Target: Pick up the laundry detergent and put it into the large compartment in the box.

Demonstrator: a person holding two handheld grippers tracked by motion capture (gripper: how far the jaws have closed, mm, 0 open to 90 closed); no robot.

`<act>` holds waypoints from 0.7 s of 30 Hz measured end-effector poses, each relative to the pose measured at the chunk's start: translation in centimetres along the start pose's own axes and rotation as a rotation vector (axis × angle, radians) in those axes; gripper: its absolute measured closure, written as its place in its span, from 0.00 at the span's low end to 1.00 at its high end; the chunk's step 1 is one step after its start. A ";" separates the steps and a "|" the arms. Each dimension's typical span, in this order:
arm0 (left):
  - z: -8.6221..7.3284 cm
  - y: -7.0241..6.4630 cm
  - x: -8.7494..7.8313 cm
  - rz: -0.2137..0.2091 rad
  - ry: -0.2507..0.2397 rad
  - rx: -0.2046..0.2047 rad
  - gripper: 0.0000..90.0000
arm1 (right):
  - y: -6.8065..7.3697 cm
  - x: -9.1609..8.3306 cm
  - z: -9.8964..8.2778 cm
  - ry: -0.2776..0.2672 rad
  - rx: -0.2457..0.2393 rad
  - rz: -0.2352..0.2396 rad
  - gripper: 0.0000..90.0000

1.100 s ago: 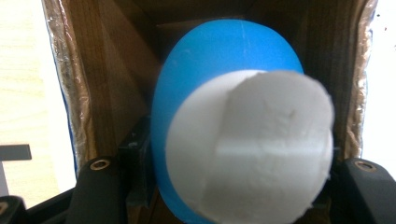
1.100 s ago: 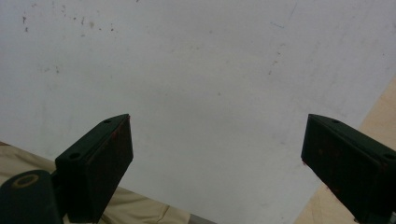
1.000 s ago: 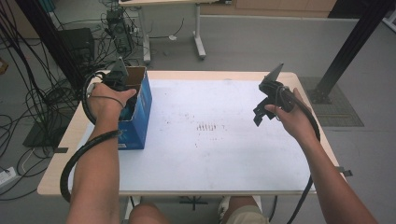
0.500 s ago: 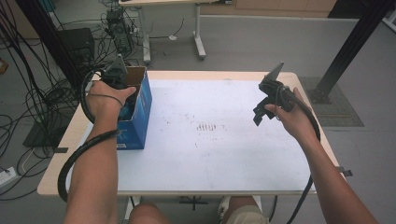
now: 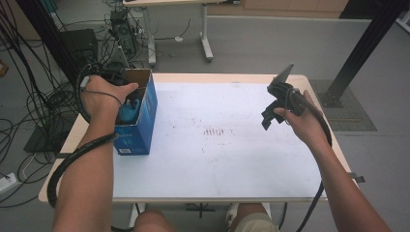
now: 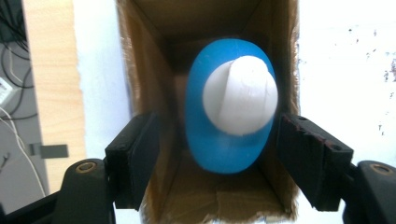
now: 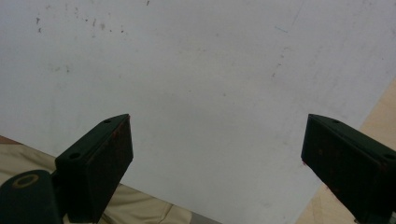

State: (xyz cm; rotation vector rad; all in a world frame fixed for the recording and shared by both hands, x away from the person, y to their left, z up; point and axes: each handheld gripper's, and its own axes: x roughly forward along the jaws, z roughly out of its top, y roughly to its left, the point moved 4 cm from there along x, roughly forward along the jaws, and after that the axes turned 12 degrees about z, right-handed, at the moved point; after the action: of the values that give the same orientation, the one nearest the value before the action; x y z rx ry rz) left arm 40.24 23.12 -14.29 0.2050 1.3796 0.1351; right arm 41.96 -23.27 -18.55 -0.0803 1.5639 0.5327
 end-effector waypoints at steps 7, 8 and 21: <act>-0.7 -0.3 -2.0 -0.029 -0.047 0.071 0.26 | 0.5 -0.1 0.3 0.002 -0.006 -0.004 0.10; -0.8 -0.4 -2.2 -0.034 -0.054 0.079 0.25 | 0.6 -0.1 0.4 0.002 -0.004 -0.005 0.10; -1.3 -3.9 -4.7 -0.121 -0.134 0.329 0.17 | 0.8 -0.8 0.7 0.003 -0.003 -0.024 0.10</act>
State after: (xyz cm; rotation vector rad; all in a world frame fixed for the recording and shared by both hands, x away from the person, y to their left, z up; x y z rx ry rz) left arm 38.00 18.39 -10.84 0.3971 1.2711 -0.2052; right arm 42.40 -22.53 -17.52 -0.1019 1.5631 0.5162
